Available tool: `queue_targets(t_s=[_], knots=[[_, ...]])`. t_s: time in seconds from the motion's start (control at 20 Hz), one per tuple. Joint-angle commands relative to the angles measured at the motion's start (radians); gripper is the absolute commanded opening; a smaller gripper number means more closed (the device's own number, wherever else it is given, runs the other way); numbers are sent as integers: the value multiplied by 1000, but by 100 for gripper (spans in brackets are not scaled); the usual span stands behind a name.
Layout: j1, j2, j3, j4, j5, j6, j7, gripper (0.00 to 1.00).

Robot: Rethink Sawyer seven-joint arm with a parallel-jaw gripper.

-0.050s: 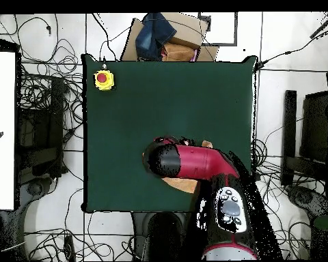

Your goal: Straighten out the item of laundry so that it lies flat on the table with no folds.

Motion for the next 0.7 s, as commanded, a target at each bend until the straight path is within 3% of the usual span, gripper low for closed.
queue_targets(t_s=[0.05, 0.45, 0.7], knots=[[35, -4, 45, 45, -35, 63, 71, 100], [3, 27, 50, 36, -80, 28, 17, 100], [-5, 43, 55, 43, -85, -13, 41, 100]])
